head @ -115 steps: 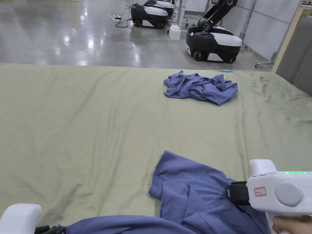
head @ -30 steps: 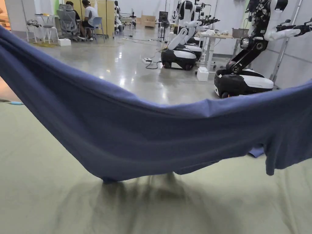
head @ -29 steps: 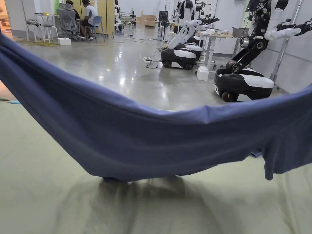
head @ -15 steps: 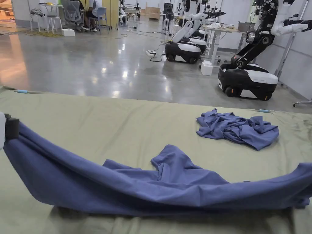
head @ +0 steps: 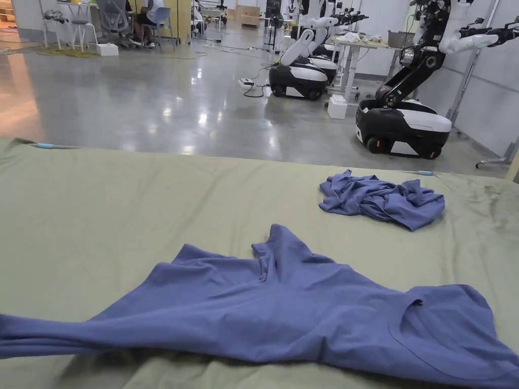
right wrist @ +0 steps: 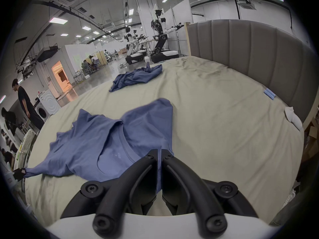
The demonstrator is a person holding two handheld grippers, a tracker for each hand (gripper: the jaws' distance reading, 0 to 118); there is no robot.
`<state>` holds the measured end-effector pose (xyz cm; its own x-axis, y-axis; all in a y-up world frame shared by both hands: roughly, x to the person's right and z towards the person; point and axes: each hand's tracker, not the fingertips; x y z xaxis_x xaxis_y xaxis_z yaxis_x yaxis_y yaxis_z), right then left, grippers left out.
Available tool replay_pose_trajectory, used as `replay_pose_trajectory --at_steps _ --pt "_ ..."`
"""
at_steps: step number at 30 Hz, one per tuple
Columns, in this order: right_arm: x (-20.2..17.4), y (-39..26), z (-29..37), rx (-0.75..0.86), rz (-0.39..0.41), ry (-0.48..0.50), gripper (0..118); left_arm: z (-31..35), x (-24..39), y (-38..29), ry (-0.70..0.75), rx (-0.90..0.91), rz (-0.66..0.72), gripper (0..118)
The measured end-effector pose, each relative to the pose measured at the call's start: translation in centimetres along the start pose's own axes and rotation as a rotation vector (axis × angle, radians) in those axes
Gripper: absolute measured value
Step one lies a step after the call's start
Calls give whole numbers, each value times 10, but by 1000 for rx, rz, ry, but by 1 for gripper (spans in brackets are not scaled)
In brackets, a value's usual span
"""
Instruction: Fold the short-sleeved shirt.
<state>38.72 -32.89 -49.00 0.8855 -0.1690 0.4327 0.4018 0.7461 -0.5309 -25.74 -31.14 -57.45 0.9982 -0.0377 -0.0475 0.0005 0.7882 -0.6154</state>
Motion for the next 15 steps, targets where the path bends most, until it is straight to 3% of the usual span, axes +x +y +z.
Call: replay_pose_trajectory --at_steps 9,15 --pt "29 -42 55 8 15 -40 6 51 -17 -42 3 -16 0 2" --pt "53 -83 86 -33 -33 -64 6 80 -29 -72 3 -52 25 2"
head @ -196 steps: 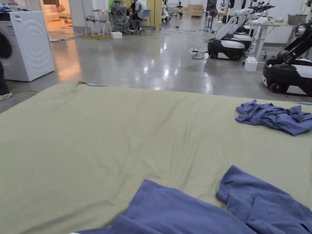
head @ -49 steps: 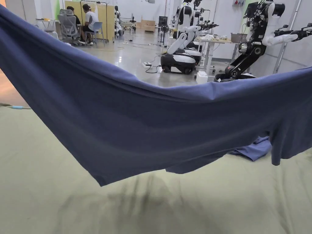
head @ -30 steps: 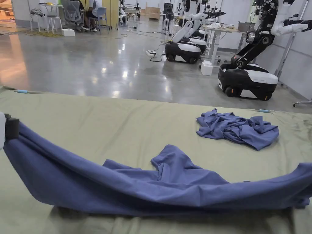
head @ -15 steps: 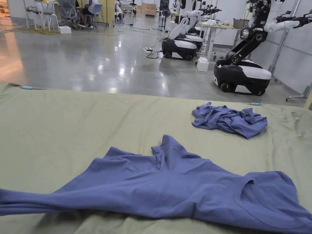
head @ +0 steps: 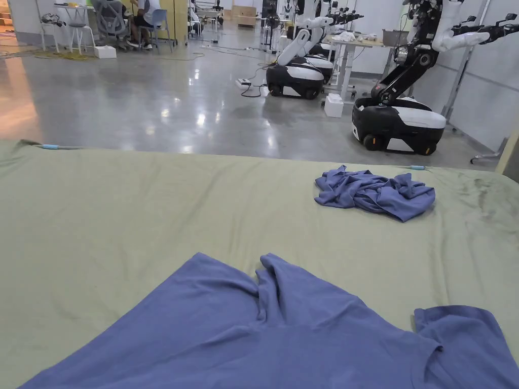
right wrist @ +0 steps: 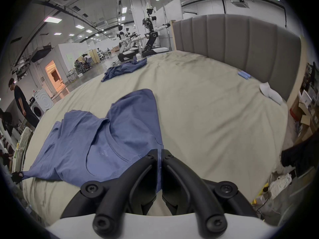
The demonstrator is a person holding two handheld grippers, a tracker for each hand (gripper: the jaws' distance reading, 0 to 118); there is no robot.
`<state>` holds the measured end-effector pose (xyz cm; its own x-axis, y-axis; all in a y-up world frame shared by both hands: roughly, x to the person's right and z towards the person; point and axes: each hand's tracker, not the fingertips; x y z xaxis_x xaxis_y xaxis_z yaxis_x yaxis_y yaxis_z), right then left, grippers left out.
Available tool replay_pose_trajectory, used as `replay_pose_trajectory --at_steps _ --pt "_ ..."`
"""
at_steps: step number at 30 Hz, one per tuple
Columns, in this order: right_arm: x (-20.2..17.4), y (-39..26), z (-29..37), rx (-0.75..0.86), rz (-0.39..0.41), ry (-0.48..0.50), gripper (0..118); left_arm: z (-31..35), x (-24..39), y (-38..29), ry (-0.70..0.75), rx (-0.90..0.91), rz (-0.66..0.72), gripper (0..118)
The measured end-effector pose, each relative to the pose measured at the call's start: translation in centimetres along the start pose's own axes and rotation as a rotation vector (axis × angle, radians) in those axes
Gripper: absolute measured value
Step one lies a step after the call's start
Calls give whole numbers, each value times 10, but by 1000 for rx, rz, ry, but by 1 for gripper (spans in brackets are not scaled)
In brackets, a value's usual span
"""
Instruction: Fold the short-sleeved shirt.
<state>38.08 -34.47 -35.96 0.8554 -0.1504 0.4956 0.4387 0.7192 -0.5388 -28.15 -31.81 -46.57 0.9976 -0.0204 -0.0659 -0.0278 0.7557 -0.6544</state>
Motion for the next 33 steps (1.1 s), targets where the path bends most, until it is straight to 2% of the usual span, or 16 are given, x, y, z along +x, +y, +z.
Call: replay_pose_trajectory --at_steps 6,10,11,12,13,14,15,16,18,21,23,24,25,26,27,33 --pt "14 -41 6 -71 -45 -24 6 7 -3 -37 11 -58 3 2" --pt "9 -58 -4 -86 -24 -41 6 -11 -2 -52 10 -114 26 2" --pt "7 -58 -4 -55 -7 -47 12 -15 -1 -55 6 -115 31 3" --pt "7 -59 -3 -19 -10 -37 27 -18 -2 -58 -2 -103 38 10" --pt "8 -59 -2 4 -30 -6 60 -20 -4 -62 -18 -77 65 39" --pt "10 -58 2 1 -52 7 91 -18 -7 -63 -22 -70 95 76" --pt "11 -55 8 -6 -86 21 110 -13 -10 -63 -29 -79 136 97" --pt "10 -53 16 0 -111 40 116 -5 -15 -62 -48 -90 181 99" --pt "5 -52 43 128 -105 103 115 24 -22 -61 -128 -7 253 99" --pt "-13 -52 68 188 21 62 115 70 -20 -53 -107 101 198 97" --pt "-20 -59 76 211 106 92 108 92 -14 -51 -117 131 147 88" --pt "-27 -63 79 214 146 102 95 98 -10 -51 -118 143 124 79" --pt "-35 -66 81 207 183 99 57 105 -5 -52 -118 138 109 54" --pt "-43 -69 81 197 214 94 20 106 -2 -53 -115 128 104 18" --pt "-48 -75 80 210 217 69 6 105 3 -56 -103 129 103 0" --pt "-64 -90 76 156 178 165 5 92 10 -78 -128 69 156 0"
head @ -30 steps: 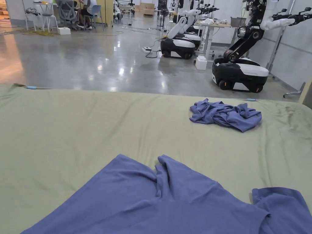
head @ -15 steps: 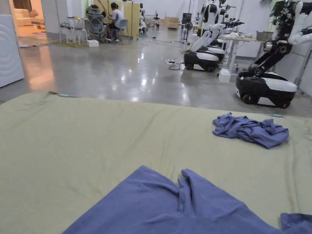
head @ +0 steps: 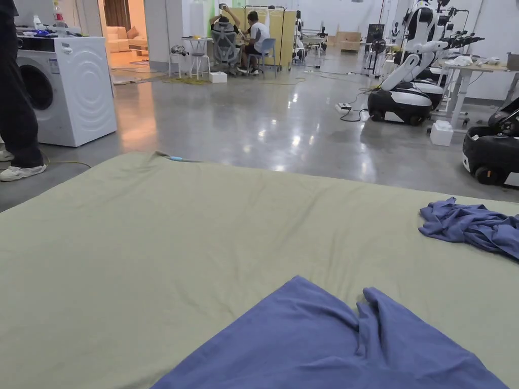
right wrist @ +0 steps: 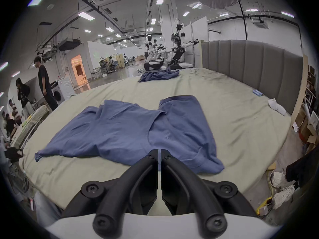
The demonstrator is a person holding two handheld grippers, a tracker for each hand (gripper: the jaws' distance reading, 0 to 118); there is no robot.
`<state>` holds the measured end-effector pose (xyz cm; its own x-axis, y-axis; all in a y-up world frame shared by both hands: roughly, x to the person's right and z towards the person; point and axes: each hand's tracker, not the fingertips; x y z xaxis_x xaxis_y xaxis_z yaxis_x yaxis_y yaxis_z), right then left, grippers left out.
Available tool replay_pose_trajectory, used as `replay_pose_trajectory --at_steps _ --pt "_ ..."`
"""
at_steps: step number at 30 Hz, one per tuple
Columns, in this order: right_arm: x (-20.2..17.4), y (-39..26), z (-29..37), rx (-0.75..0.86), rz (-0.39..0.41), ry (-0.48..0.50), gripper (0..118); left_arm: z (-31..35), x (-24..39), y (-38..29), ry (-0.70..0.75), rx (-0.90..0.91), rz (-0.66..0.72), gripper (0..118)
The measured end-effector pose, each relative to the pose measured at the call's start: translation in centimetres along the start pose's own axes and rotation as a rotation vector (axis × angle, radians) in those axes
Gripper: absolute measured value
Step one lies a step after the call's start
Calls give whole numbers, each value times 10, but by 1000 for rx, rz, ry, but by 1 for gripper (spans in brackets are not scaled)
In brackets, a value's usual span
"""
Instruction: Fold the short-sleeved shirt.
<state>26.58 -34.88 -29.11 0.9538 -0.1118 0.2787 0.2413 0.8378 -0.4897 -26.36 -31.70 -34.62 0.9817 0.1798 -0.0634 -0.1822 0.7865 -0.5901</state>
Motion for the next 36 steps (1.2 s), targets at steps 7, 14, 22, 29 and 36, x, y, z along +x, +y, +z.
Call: replay_pose_trajectory --at_steps 7,14,22,29,36 --pt "-9 10 -3 -9 17 38 5 -44 -34 6 25 -11 44 69" --pt "-18 24 -3 3 -19 78 5 -102 -45 14 87 -107 -30 105" --pt "-32 41 -13 -10 51 89 5 -120 -39 8 76 -158 -37 3" --pt "-49 116 -102 -12 196 248 62 -114 -34 -2 50 -190 -42 3" --pt "-65 186 -254 -221 132 224 118 -122 -44 1 42 -199 39 3"
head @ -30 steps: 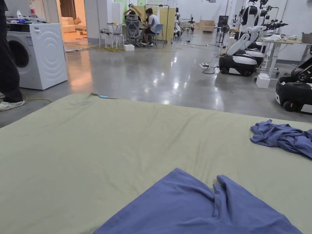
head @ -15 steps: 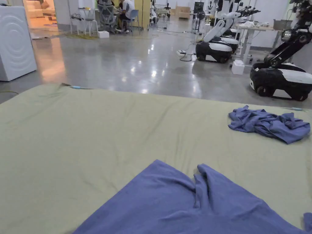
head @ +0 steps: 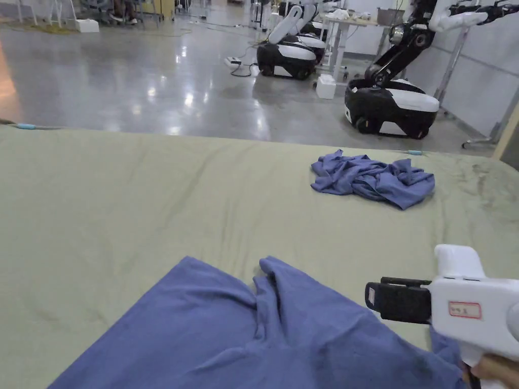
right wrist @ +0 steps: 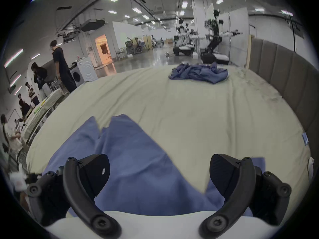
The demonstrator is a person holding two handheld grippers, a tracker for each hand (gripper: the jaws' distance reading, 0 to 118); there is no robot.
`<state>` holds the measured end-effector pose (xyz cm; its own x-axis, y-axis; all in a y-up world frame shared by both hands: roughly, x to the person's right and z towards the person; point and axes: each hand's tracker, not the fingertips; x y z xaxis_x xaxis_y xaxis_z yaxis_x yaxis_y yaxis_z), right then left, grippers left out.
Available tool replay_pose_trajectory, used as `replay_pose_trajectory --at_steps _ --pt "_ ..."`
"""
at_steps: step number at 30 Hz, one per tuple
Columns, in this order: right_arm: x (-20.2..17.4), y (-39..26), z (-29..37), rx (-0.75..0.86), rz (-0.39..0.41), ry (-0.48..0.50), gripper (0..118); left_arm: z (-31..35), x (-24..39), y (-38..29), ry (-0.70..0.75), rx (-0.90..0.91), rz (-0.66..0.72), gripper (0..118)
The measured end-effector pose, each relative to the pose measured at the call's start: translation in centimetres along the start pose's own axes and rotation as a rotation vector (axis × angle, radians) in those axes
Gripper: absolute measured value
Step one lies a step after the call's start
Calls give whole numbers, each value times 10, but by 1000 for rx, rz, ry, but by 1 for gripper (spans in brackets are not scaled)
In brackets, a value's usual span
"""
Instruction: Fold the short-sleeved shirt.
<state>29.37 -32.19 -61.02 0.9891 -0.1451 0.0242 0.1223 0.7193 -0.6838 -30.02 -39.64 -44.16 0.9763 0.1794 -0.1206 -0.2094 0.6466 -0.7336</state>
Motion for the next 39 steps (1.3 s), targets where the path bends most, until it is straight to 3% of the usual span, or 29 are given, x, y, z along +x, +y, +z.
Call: replay_pose_trajectory --at_steps 6,9,15,17,18,19,20,22,28,32,39 --pt "15 11 -73 -190 -98 -22 111 -3 2 1 20 -9 -11 3" --pt "13 7 -90 -274 -39 -47 106 -3 7 3 28 -13 -24 3" --pt "-10 11 -97 -383 155 -97 92 -5 6 3 31 -12 -20 3" --pt "-21 17 -88 -394 166 -76 52 -5 7 3 36 -9 -16 3" --pt "-26 19 -85 -405 201 -70 23 -5 8 3 39 -8 -17 3" --pt "-32 19 -81 -416 244 -81 7 -5 8 3 44 -7 -21 3" --pt "-35 19 -79 -434 269 -84 6 -6 8 2 47 -7 -25 3" --pt "-37 21 -67 -471 212 -25 5 -5 8 2 52 -7 -34 3" --pt "-35 33 19 -192 146 5 5 16 21 20 86 105 -101 3" --pt "-35 46 101 0 114 36 5 57 33 62 -16 269 -87 3" --pt "-41 89 240 351 62 33 5 130 85 157 -200 513 -186 3"
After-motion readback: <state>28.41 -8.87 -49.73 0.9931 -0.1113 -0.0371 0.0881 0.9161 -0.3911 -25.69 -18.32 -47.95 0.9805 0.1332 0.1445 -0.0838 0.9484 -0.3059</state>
